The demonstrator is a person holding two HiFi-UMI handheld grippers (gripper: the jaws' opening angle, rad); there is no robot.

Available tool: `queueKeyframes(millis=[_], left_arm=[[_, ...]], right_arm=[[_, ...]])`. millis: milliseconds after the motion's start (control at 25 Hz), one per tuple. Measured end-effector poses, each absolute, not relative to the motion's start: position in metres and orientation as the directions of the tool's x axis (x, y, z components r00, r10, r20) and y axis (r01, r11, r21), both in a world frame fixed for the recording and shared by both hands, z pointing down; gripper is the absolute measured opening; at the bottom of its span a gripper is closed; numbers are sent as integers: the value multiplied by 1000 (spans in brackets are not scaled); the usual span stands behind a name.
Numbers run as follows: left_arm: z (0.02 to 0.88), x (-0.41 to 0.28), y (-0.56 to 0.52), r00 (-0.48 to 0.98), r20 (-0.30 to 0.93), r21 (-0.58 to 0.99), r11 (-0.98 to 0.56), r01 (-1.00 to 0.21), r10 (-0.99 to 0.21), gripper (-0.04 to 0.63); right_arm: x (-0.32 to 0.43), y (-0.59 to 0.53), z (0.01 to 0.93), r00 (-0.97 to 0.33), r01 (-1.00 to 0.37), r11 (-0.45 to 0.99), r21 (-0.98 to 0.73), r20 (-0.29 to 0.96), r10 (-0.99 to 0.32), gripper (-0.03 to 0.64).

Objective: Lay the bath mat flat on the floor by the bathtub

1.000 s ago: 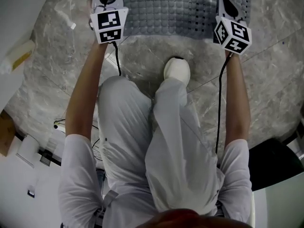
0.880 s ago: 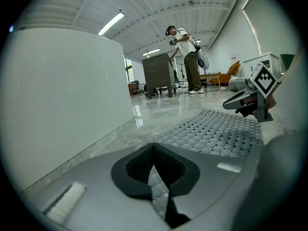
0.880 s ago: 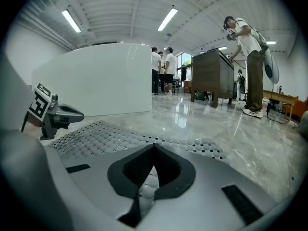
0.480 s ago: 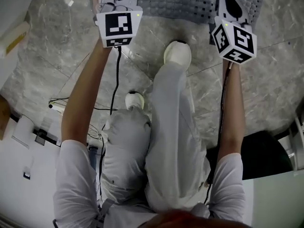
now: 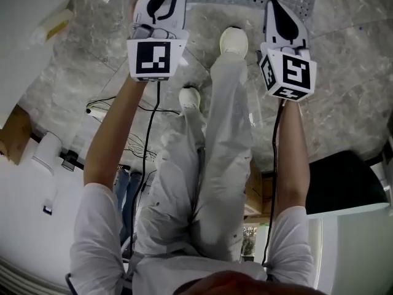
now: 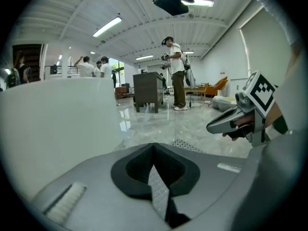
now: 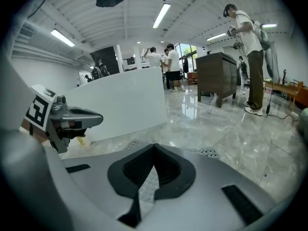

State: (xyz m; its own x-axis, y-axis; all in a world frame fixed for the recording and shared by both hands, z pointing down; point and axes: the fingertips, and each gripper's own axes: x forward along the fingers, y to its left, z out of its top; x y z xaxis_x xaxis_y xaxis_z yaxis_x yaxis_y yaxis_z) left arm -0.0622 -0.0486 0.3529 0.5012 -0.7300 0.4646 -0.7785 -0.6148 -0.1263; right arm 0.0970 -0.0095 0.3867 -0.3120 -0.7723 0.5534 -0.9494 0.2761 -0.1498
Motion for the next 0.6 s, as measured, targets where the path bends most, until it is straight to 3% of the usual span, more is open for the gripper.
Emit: queueKeyframes(millis=[120,360,600], left_arm=[[275,-50,-38,539,426,-127,-638,-760,-727,0],[119,-68,-13,500,494,-59,-602,-797,-711,0],[-48,-66,-17,489,433,-98,-578,-810,-757,0]], right_arm=[[107,3,321,-276,-961,234,-147,548,-789,2],[126,26,165,-225,-970,135,-200,545,-808,2],[136,27,-5,-236,-966,149,-210,490,-839,2]])
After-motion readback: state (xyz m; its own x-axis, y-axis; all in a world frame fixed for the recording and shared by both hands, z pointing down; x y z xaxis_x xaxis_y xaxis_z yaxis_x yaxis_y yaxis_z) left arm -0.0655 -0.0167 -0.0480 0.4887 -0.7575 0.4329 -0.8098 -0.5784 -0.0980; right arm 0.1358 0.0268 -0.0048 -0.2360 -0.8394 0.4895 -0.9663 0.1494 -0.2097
